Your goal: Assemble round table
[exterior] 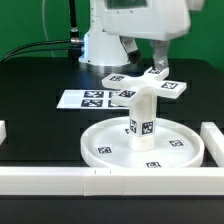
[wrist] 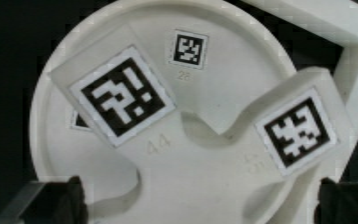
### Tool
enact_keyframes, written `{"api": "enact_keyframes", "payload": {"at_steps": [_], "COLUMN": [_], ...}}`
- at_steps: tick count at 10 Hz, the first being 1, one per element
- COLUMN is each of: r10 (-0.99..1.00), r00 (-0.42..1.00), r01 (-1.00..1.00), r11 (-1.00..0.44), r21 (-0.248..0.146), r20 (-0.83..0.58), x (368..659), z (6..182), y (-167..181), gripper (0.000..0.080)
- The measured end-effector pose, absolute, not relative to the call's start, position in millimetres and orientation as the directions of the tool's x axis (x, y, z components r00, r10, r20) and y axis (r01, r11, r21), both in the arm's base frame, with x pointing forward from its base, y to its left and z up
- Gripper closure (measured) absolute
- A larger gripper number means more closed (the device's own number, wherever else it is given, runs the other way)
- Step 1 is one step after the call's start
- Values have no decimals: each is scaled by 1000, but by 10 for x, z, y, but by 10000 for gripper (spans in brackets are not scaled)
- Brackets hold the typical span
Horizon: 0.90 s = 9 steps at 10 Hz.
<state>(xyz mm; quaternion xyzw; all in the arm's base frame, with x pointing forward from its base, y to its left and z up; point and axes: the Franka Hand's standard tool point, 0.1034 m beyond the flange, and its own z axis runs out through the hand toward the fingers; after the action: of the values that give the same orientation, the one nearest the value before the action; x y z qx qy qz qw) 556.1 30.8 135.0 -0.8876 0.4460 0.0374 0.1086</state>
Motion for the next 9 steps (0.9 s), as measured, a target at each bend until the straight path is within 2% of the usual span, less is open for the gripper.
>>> {"api": "enact_keyframes", "payload": {"at_steps": [2, 6, 9], "r10": [-608, -390, 36], "r00": [785, 918, 999], "r01": [-619, -395, 42], "r11": [-761, -892, -980], "r21": [-196, -219, -197], "r20": [-119, -65, 32], "x": [5560, 5558, 5609], "z": [1339, 1334, 1353], "y": [311, 307, 300], "gripper": [151, 151, 151]}}
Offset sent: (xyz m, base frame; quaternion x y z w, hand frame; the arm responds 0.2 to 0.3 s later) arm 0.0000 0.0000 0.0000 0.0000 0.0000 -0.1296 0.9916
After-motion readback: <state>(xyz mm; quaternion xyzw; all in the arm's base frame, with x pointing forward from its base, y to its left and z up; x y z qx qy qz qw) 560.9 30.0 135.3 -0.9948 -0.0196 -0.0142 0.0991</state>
